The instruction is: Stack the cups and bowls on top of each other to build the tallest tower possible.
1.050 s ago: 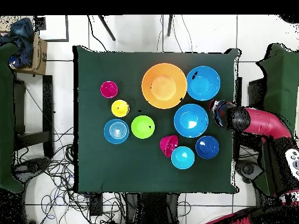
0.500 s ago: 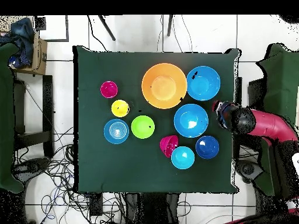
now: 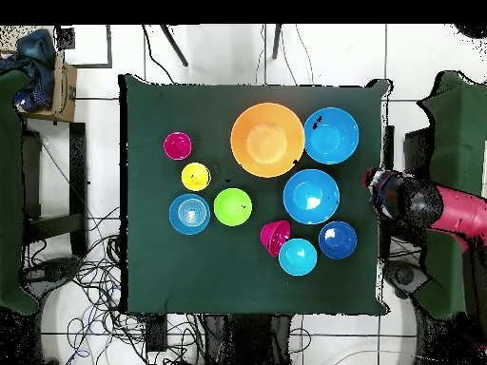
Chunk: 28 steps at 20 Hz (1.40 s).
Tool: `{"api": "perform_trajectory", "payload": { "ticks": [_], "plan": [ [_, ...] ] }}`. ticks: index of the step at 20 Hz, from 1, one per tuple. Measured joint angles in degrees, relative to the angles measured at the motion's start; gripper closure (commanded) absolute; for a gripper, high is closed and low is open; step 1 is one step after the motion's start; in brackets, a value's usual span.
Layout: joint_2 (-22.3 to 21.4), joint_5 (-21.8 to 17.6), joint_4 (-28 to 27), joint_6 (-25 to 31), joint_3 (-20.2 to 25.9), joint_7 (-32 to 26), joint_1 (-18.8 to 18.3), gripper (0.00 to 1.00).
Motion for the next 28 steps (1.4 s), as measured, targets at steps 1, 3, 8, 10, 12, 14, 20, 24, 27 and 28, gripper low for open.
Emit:
{"api": "perform_trajectory", "payload": {
  "ticks": [1,3,8,10,12,14,20,24,27,28],
  "plan": [
    [-0.12,0.08,0.01,0.18,0.04,0.0,-0.05,0.0],
    [-0.65,0.48,0.01,1.2,0.22,0.0,-0.2,0.0],
    [-1.41,1.81,0.0,3.69,0.6,0.0,-0.14,0.0],
    [-1.39,2.11,0.0,3.99,0.66,0.0,-0.05,0.0],
    [-1.35,2.28,-0.04,4.09,0.66,0.0,0.11,0.0],
    [-1.3,2.39,-0.14,4.12,0.66,0.0,0.29,0.0],
    [-1.16,3.03,-0.83,4.11,0.66,0.0,1.54,0.0],
    [-1.07,3.43,-1.2,4.12,0.67,0.0,2.39,0.0],
    [-0.99,3.59,-1.57,4.12,0.67,0.0,2.85,0.0],
    [-0.95,3.59,-1.76,4.12,0.67,0.0,3.0,0.0]
  ]
}}
